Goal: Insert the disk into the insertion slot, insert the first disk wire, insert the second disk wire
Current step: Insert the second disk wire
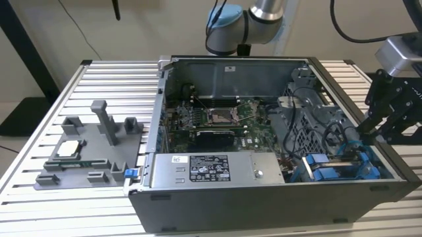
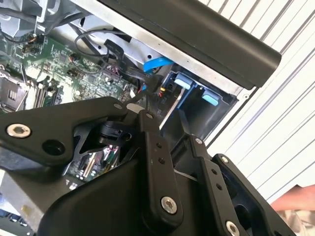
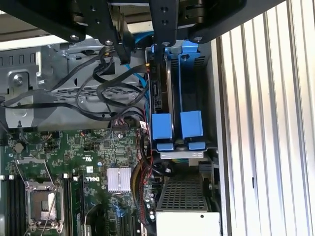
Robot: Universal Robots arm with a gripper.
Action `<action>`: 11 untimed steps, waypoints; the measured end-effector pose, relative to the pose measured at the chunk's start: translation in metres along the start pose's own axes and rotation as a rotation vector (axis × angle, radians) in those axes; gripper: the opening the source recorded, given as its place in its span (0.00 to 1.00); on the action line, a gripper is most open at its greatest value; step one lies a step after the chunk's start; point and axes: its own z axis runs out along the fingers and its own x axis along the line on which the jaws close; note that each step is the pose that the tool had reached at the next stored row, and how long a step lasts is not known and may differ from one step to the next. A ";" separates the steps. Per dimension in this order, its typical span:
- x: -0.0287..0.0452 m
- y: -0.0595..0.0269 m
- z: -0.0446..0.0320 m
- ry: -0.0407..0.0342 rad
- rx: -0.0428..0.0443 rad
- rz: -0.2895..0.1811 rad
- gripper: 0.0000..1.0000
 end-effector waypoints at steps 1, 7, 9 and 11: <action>-0.0013 -0.0006 0.0002 -0.0001 0.0000 0.000 1.00; -0.0123 -0.0089 0.0017 0.0000 0.0000 0.000 1.00; -0.0135 -0.0123 0.0028 -0.0002 0.0000 0.000 1.00; -0.0135 -0.0141 0.0046 0.0000 0.0000 0.000 1.00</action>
